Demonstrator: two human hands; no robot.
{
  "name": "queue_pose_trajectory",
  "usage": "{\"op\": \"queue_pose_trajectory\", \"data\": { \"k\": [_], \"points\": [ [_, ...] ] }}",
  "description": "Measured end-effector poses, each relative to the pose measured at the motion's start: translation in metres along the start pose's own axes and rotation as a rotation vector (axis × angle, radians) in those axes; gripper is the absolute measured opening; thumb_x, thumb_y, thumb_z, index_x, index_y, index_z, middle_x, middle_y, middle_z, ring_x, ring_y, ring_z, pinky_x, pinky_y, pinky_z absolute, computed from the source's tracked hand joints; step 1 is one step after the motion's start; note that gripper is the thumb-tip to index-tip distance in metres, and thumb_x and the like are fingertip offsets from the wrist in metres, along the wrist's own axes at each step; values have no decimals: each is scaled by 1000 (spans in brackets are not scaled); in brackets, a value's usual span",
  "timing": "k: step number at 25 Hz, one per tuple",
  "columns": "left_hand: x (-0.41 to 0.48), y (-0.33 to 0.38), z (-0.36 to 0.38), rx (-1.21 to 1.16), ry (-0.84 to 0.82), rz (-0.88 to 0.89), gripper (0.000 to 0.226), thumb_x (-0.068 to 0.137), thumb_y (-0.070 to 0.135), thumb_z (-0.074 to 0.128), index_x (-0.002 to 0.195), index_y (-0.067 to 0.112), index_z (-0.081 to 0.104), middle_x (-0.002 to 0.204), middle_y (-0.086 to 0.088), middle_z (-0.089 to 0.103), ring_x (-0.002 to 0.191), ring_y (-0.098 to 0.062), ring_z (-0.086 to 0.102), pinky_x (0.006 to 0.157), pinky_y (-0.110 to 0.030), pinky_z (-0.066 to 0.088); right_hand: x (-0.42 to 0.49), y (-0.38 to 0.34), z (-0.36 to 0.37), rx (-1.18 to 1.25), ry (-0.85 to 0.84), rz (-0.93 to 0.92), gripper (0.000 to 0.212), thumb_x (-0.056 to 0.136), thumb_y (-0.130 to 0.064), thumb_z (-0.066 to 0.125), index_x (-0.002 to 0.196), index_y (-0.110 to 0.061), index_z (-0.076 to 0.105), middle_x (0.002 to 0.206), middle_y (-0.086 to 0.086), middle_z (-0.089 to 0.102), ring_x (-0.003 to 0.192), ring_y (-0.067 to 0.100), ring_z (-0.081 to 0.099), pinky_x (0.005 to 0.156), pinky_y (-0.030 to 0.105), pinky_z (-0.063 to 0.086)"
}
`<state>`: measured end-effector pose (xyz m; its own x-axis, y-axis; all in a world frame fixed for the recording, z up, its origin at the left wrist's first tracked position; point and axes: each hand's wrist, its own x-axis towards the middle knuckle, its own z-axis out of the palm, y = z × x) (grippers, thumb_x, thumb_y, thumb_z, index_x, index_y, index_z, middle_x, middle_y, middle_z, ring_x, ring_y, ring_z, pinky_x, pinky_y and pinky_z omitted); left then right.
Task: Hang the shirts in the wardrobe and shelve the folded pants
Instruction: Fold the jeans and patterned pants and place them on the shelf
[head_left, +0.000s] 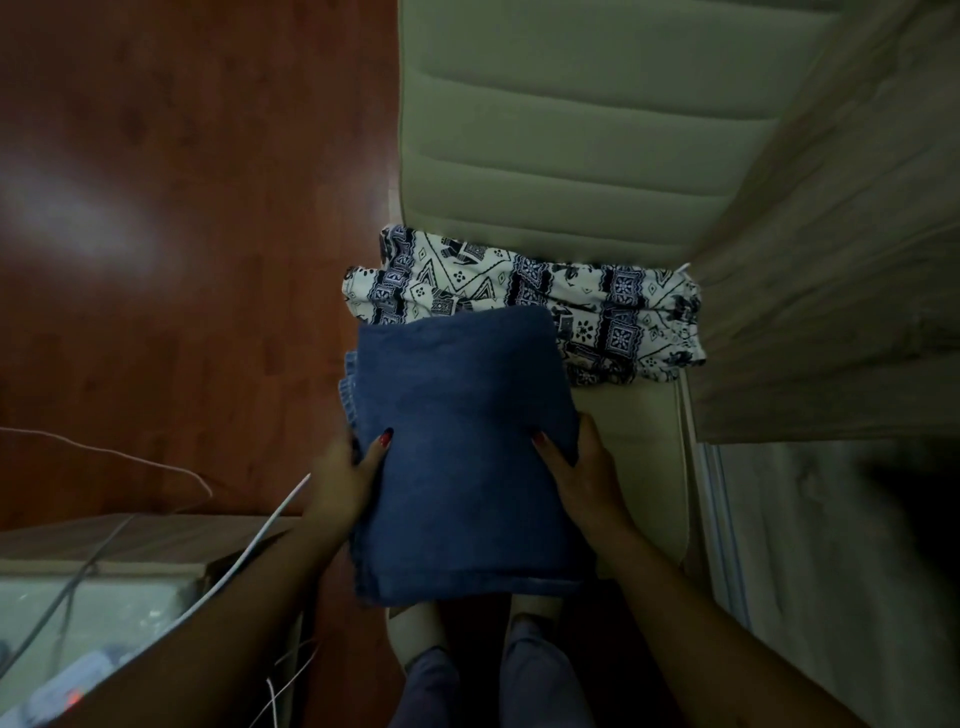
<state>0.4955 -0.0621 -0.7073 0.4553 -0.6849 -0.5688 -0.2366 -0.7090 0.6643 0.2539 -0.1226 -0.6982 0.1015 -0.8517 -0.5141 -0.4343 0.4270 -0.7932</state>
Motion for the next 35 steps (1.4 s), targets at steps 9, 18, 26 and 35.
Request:
{"op": "queue_pose_trajectory", "data": {
  "k": [9, 18, 26, 35],
  "points": [
    [-6, -22, 23, 0, -35, -11, 35, 92, 35, 54, 122, 17, 51, 121, -8, 63, 109, -28, 61, 95, -50, 48, 93, 10, -90, 450, 341, 330, 33, 94, -27, 54, 123, -12, 54, 90, -3, 57, 81, 8, 53, 70, 16, 48],
    [6, -15, 21, -77, -88, -38, 34, 91, 31, 58, 122, 19, 52, 126, -6, 60, 115, -25, 57, 102, -50, 44, 134, -38, -102, 1069, 368, 296, 42, 87, -5, 60, 128, -8, 53, 130, 11, 59, 112, 24, 60, 80, 32, 56],
    [-12, 86, -19, 247, 32, 215, 25, 89, 35, 56, 89, 12, 64, 94, -13, 64, 91, -27, 60, 82, -46, 49, 59, -182, -102, 454, 266, -400, 47, 78, -12, 70, 120, -14, 51, 112, 5, 63, 102, 18, 62, 86, 39, 55],
    [-172, 405, -180, -364, -221, 739, 30, 100, 25, 40, 114, 13, 63, 103, 6, 67, 91, 0, 64, 86, -21, 52, -92, -449, -147, 133, 73, -895, 36, 74, -13, 77, 104, -17, 58, 98, -1, 64, 89, 11, 62, 80, 30, 54]
  ]
}}
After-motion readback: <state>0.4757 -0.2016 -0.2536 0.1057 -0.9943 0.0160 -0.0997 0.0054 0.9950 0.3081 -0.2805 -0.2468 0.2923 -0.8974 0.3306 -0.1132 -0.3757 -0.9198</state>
